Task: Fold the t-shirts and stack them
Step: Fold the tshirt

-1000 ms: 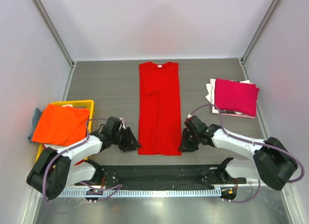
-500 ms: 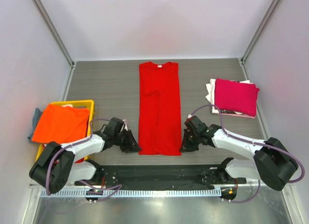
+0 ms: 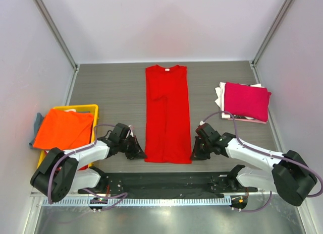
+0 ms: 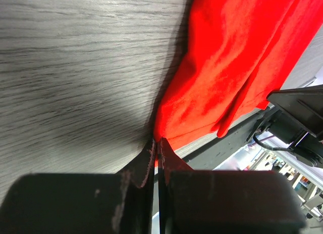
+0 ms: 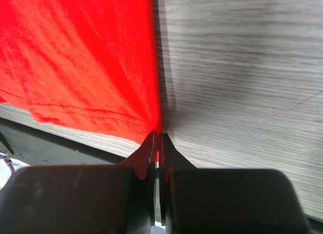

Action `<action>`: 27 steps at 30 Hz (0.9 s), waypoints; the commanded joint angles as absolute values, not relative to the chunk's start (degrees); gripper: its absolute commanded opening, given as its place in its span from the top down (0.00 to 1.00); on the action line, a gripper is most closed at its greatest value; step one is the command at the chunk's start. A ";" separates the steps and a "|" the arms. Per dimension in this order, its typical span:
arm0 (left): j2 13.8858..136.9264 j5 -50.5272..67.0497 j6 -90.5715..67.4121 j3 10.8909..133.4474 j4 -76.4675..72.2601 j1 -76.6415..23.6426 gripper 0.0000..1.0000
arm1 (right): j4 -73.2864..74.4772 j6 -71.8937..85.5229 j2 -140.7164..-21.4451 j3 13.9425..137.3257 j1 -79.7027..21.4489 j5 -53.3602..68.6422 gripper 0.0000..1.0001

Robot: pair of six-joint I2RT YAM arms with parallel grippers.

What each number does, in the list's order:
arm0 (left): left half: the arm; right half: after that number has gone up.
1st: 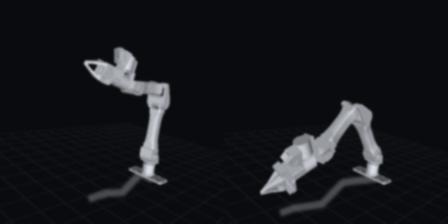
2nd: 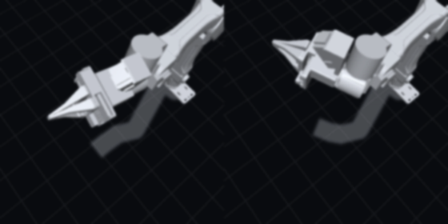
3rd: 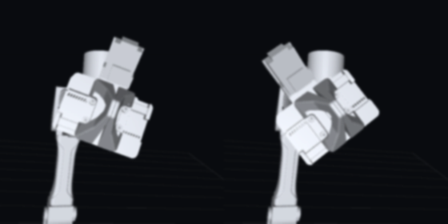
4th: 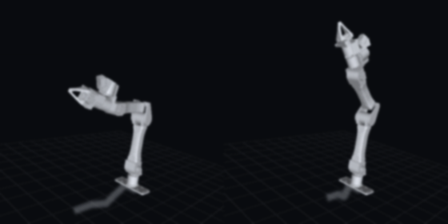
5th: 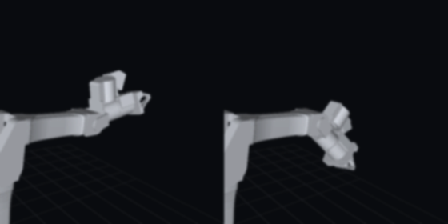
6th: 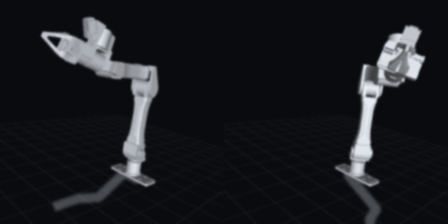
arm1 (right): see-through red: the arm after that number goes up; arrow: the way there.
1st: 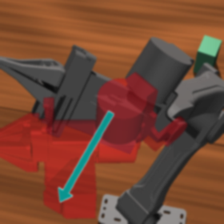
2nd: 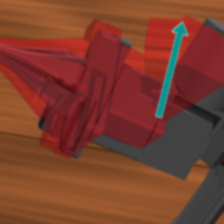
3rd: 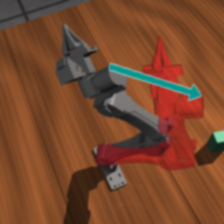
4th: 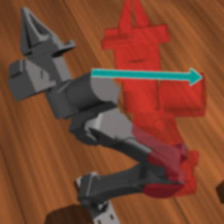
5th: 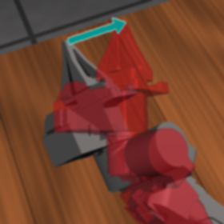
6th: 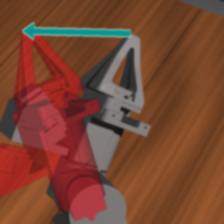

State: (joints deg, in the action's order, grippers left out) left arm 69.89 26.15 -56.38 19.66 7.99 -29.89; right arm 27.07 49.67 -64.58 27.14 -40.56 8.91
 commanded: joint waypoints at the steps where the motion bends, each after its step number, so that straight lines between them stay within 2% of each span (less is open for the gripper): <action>1: 70.49 23.82 -55.37 18.46 9.32 -30.06 1.00 | 29.36 50.18 -63.19 26.37 -40.87 7.91 0.98; 9: 66.46 26.98 -58.62 19.07 9.05 -30.23 1.00 | 29.27 49.31 -64.16 30.75 -40.78 7.48 0.99; 16: 59.86 25.75 -67.41 21.79 5.19 -30.15 1.00 | 30.67 46.15 -64.95 37.79 -36.04 8.26 0.99; 27: 72.94 23.47 -70.14 33.30 -6.15 -23.39 1.00 | 30.15 35.96 -76.98 53.69 -23.91 11.42 0.99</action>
State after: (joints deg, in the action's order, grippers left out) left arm 70.13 24.86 -68.99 29.23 0.47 -25.19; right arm 31.14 40.56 -74.50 47.70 -25.71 10.26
